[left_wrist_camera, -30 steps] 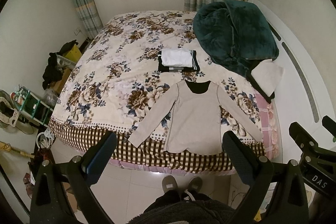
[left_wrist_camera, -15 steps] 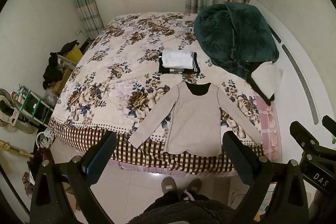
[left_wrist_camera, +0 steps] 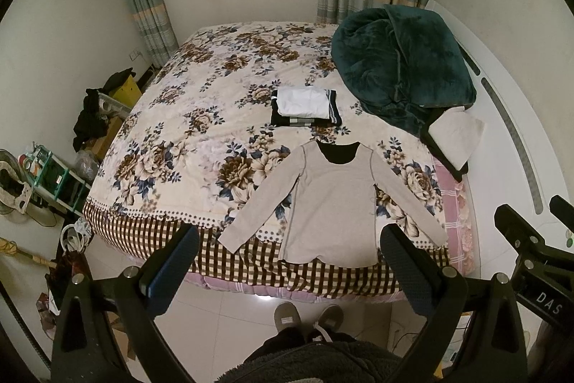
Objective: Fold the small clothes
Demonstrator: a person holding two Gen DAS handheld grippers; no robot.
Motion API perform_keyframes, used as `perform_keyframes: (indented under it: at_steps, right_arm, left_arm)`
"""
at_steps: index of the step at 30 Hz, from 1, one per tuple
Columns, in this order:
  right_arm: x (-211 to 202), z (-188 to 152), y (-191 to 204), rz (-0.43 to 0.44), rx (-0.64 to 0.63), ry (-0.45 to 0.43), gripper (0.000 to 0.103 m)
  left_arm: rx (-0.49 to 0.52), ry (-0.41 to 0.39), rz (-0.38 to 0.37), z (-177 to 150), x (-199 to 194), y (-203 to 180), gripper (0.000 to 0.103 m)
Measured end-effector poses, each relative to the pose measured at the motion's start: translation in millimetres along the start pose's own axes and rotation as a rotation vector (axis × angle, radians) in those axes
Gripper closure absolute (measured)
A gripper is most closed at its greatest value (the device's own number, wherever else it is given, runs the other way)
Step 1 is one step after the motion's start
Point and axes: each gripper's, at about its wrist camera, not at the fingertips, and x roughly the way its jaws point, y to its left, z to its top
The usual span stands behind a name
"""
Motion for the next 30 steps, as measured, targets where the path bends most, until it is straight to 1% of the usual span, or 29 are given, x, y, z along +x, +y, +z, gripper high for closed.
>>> perform_keyframes:
  at_steps: [15,18,20,22,23,25,26,27,28,30]
  right_arm:
    - [-2.8,2.2,2.6,0.003,-0.001,0.002,0.000]
    - [-1.9,2.5,3.3,0.004,0.005,0.005,0.000]
    - [5.3,4.1,2.0,0.016,0.027,0.017,0.000]
    - [19.7,6.1,-6.1,0.041,0.073,0.043,0.000]
    - [32.3,6.4,-14.8,0.047,0.124,0.065,0.000]
    - [56.6,-1.6,-31.0,0.035,0.177,0.091,0.000]
    - [80.5,-8.1,-49.4,0.009,0.237,0.120,0.000]
    - [96.5,-12.5,-62.0,-0.012,0.278,0.144,0.000]
    - [112.7,-16.7,-74.3,-0.030,0.324,0.167,0.000]
    - [148.1,-31.3,-103.7,-0.069,0.419,0.198,0.000]
  left_arm:
    - [0.000,-0.005,-0.003,-3.0,-0.3,1.2,0.000]
    - [0.007,-0.001,-0.010,4.3,3.5,-0.8,0.000]
    - [0.019,-0.010,-0.001,8.4,11.1,-2.9,0.000]
    - [0.021,-0.021,0.017,13.4,25.4,-3.5,0.000]
    - [0.017,-0.033,0.023,13.6,35.8,-2.0,0.000]
    - [0.017,-0.047,0.040,16.0,65.1,-0.8,0.000]
    - [0.020,-0.048,0.044,15.8,72.8,0.4,0.000]
    - [0.027,-0.039,0.053,21.0,95.2,-2.5,0.000]
    - [0.027,-0.032,0.052,18.1,103.8,0.4,0.000]
    - [0.020,-0.012,0.052,19.4,140.0,-1.2,0.000]
